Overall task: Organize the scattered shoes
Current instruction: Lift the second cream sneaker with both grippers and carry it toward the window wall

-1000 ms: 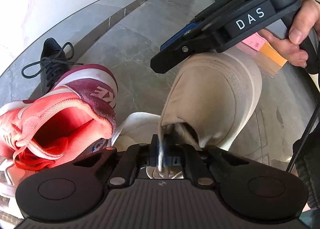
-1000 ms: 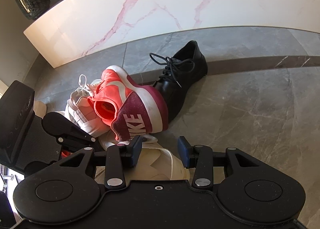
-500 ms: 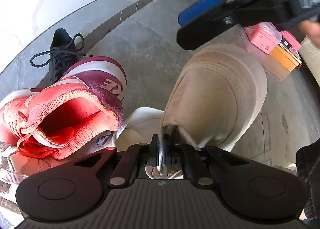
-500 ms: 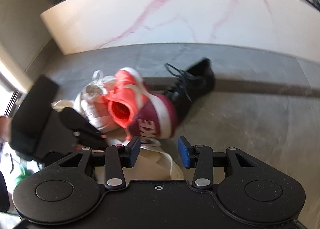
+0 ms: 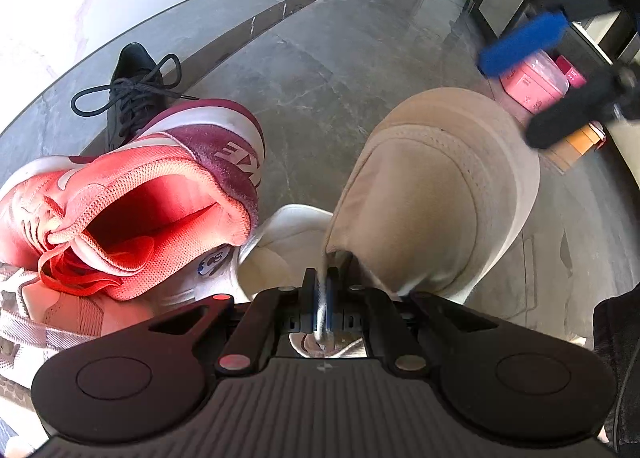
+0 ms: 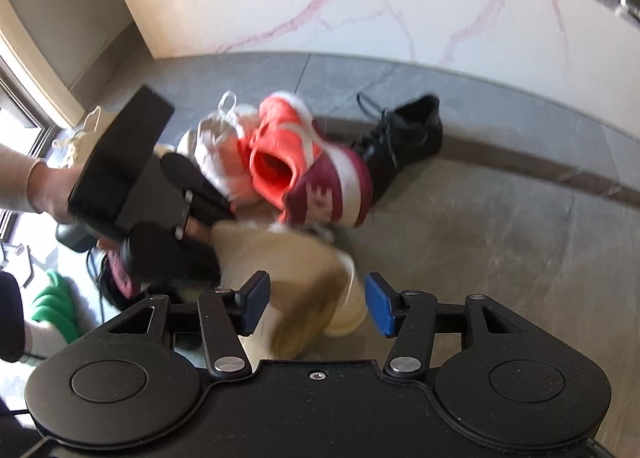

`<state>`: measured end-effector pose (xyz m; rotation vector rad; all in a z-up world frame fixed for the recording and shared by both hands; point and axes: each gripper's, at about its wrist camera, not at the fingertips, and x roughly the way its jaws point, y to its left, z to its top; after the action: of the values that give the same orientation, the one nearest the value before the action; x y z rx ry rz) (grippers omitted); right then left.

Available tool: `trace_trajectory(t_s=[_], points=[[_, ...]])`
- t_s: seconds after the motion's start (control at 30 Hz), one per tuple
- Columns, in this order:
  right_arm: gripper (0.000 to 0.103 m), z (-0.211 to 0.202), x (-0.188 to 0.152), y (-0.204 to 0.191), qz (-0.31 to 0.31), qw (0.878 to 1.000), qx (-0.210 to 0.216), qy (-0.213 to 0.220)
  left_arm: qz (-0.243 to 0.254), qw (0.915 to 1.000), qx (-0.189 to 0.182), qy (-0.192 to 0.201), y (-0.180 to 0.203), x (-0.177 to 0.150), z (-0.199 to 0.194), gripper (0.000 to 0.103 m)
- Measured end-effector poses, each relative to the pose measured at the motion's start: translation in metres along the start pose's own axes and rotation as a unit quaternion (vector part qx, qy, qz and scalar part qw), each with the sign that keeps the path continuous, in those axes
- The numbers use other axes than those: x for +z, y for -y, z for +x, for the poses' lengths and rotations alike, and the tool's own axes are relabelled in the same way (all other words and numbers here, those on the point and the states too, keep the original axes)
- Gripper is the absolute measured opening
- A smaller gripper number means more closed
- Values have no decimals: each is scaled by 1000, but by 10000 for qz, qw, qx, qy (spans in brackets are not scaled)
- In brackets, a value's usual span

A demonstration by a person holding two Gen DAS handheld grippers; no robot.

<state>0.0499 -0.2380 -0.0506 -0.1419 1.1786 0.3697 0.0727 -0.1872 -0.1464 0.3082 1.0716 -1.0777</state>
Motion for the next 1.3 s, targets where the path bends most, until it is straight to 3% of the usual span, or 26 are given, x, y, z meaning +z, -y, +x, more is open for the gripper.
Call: trace_trajectory(t_s=[0.13,0.17,0.3,0.5,0.6,0.67,0.73,0.8,0.83,0.87,0.9,0.93,1.1,1.3], points=[[62,6,-8,9,509,9977,397,-214,-21,10000,-10,9,-1,1,1,2],[69,9,-10,9,495,9972,506,-224,-23,10000,-35,20,-2,1,1,2],[69,29,-10,-2,222,9983,464,-290,61,9997,-212,69,-6,0,1,2],[66,41,-15,1,306,9980,495,-261,207,9973,-681,180,-23,-1,7,5],[61,40,-18,4,315,9974,626,-192,394,9951,-888,207,-31,1,11,14],[61,39,-18,6,307,9972,649,-212,508,9933,-1012,213,-35,3,14,26],[61,38,-18,8,340,9970,661,-230,427,9918,-1189,178,-42,5,20,28],[60,38,-19,11,409,9966,677,-229,317,9905,-1331,150,-42,5,23,28],[60,37,-20,12,416,9965,693,-221,261,9899,-1390,124,-41,4,24,24],[58,36,-21,13,421,9962,731,-206,242,9890,-1454,125,-39,4,25,11],[47,34,-22,14,428,9959,776,-191,232,9886,-1481,123,-37,4,25,5],[44,30,-23,16,459,9952,850,-173,244,9900,-1387,115,-34,4,25,3],[42,31,-21,24,640,9931,966,-156,-77,9924,-1217,159,-27,3,20,1],[42,11,-15,25,723,9891,1257,251,-434,9920,-1094,450,-29,6,-16,1]])
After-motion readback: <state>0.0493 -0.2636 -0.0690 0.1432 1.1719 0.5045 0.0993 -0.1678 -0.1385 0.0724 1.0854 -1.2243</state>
